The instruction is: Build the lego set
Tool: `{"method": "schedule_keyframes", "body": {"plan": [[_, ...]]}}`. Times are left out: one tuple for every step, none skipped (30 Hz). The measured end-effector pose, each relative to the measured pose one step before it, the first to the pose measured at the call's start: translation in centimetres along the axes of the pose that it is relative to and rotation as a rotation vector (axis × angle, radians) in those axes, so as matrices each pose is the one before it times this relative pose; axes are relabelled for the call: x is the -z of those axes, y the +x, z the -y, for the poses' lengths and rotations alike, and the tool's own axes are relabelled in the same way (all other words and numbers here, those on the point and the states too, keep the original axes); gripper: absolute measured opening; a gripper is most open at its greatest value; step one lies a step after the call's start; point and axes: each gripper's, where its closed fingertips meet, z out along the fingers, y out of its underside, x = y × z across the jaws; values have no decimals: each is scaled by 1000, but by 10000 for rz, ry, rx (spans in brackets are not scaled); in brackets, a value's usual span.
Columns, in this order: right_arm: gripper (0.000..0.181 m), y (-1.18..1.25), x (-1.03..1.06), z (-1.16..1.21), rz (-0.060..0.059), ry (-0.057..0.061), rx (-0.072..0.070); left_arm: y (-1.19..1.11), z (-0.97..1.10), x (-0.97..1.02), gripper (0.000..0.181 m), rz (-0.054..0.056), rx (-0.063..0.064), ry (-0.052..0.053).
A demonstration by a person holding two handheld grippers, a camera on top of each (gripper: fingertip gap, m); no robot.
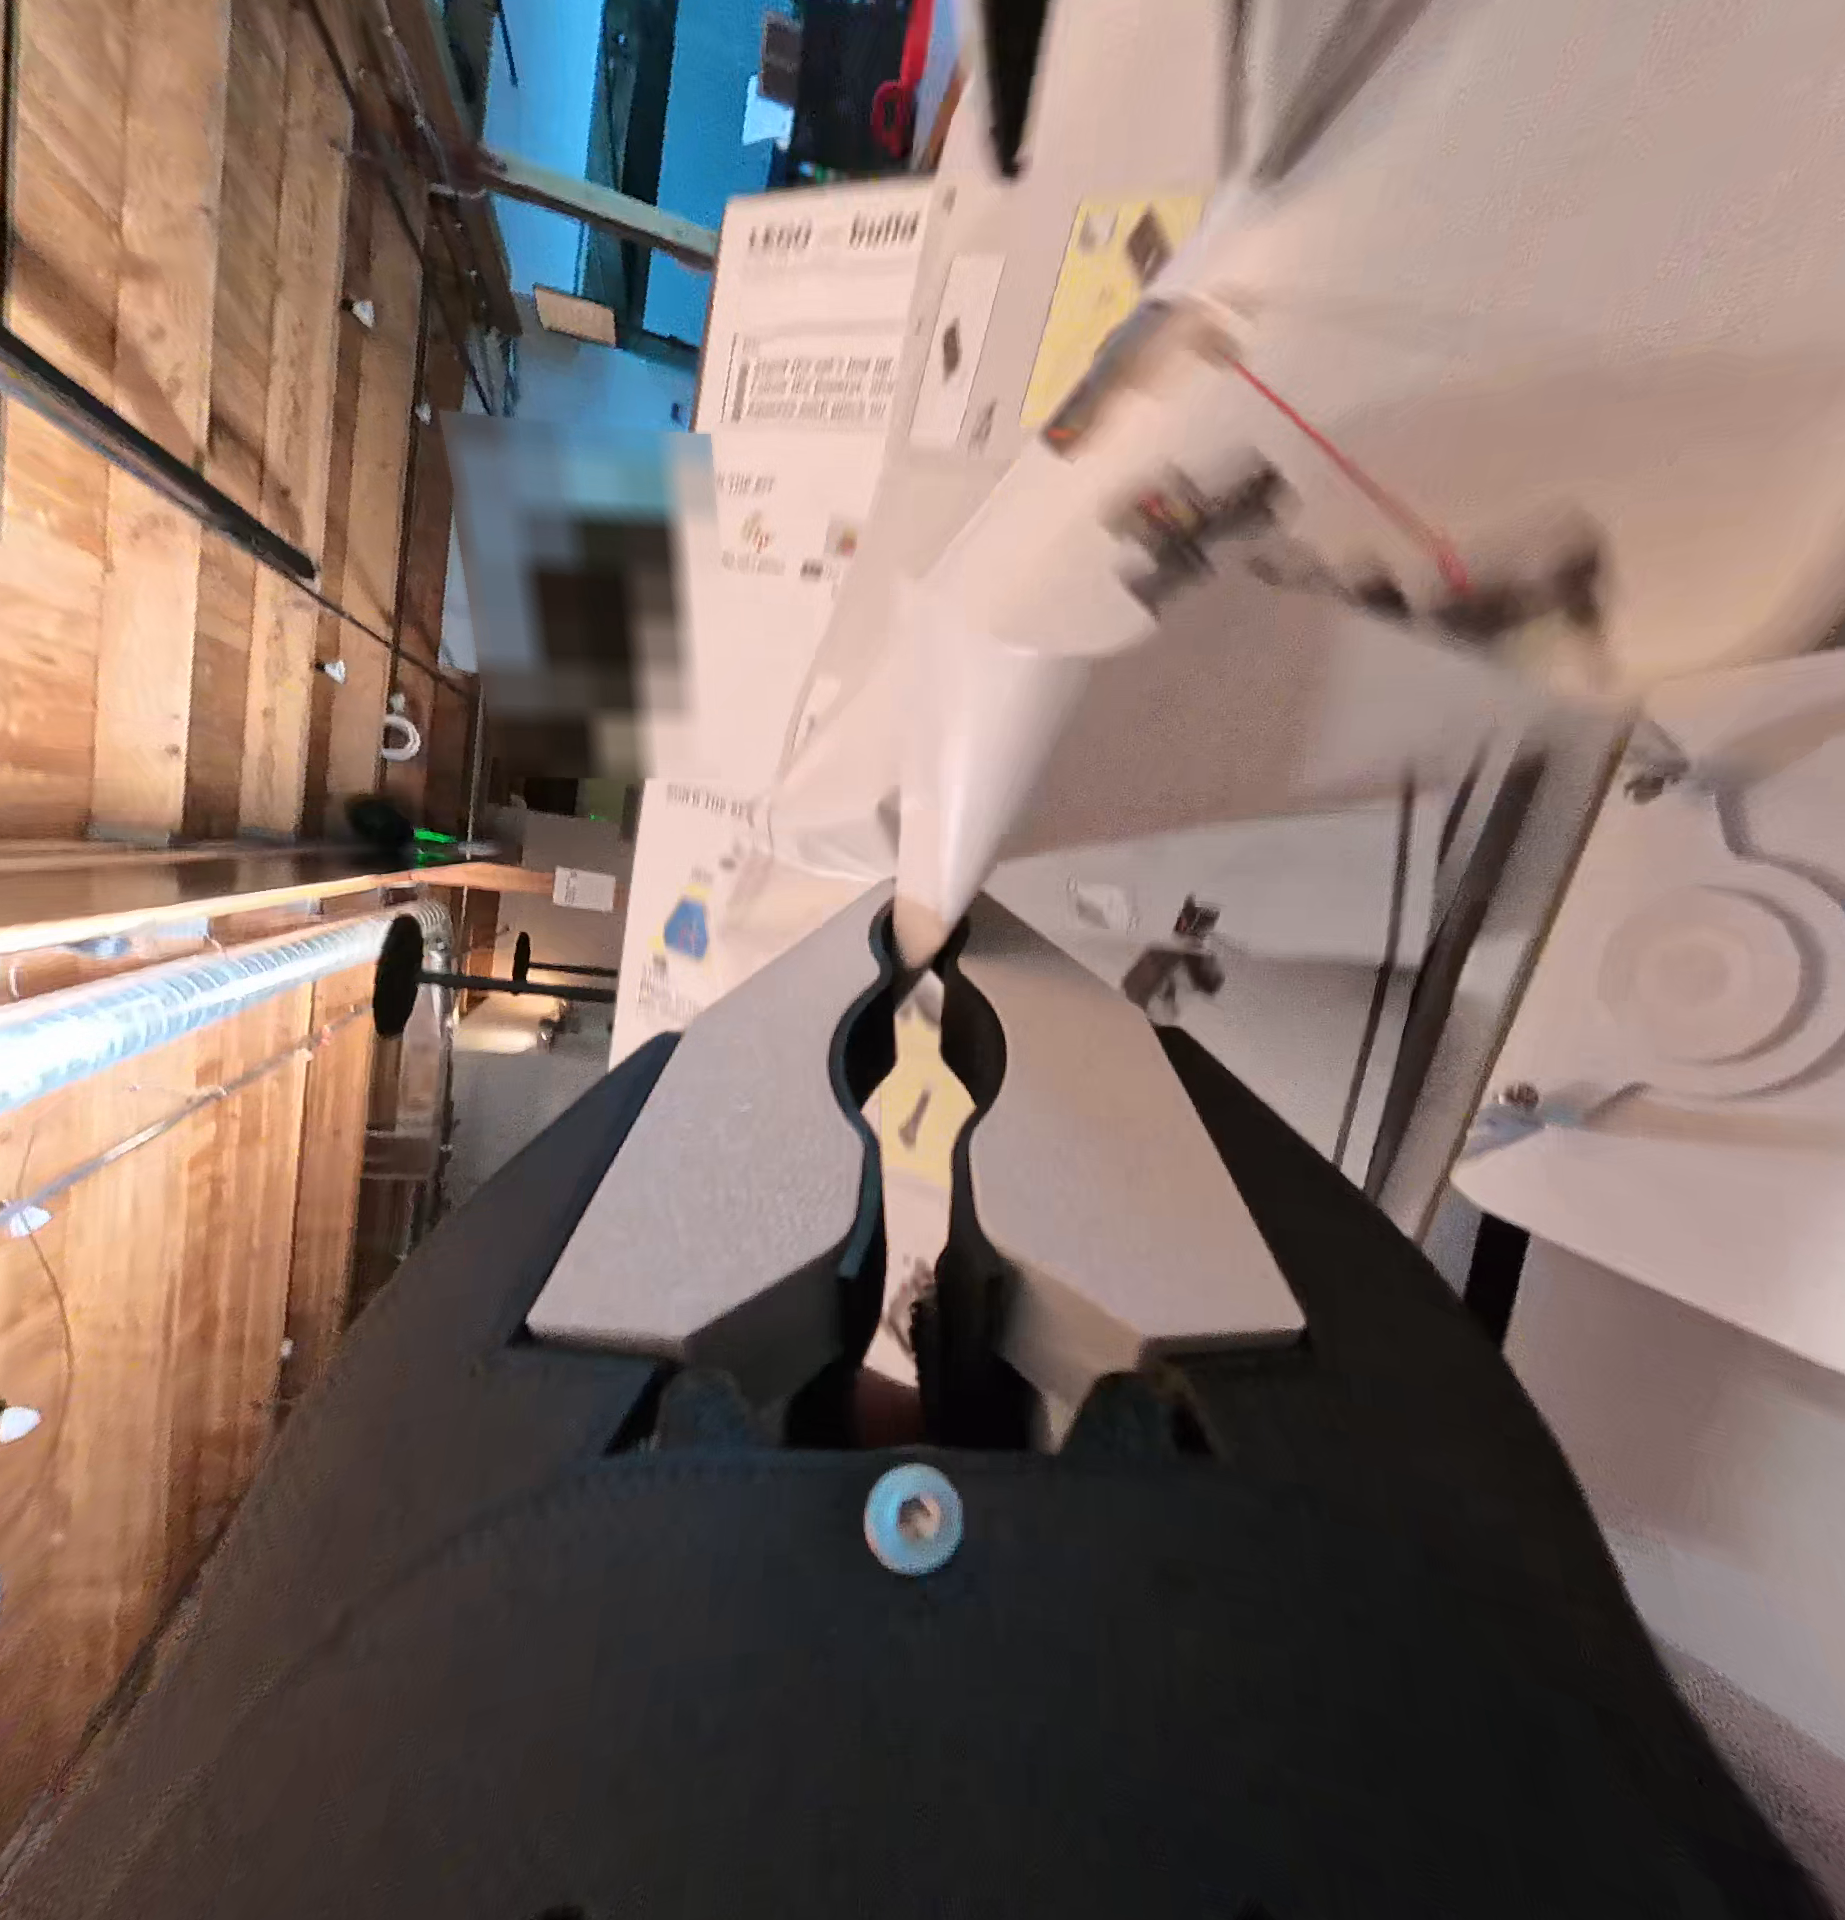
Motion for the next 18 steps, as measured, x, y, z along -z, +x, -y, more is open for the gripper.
{"method": "schedule_keyframes", "body": {"plan": [[32,-695,-735,130,408,-3,-149,-250,-1347,574,0,-2,283,-50],[32,-511,-801,223,278,45,-197,-275,-1080,499,0,14,344,86],[33,-454,-970,111,263,-62,-232,-426,-930,437,1,111,374,96],[38,-363,-1123,-54,190,-178,-211,-355,-1007,295,3,48,356,-30],[40,-340,-1249,-186,152,-269,-127,-348,-1075,201,4,67,246,-99],[40,-438,-1338,-169,162,-292,-25,-370,-975,138,5,130,194,-62],[40,-477,-1387,-48,127,-230,98,-259,-931,102,6,68,231,-50],[40,-397,-1316,-39,43,-258,207,-202,-999,82,8,42,265,-111],[40,-263,-1144,-41,-31,-304,268,-335,-1007,101,9,150,239,-115],[41,-92,-912,176,-114,-185,245,-364,-849,187,9,166,190,-17],[40,-98,-734,387,-83,-41,185,-445,-816,230,10,180,269,-10],[40,-111,-662,363,-60,-57,160,-489,-975,190,10,162,352,-126],[39,-77,-664,200,-106,-155,226,-650,-1324,148,11,222,295,-310],[38,-107,-742,30,-79,-232,245,-735,-1360,141,11,255,274,-292],[37,-222,-802,-47,13,-241,175,-702,-1145,212,12,202,367,-115],[37,-277,-845,-111,61,-240,105,-644,-1081,237,13,146,484,-105],[37,-257,-880,-265,67,-303,39,-586,-1097,205,14,129,473,-189],[39,-151,-862,-453,42,-396,-1,-536,-1008,226,16,152,372,-206]]}}
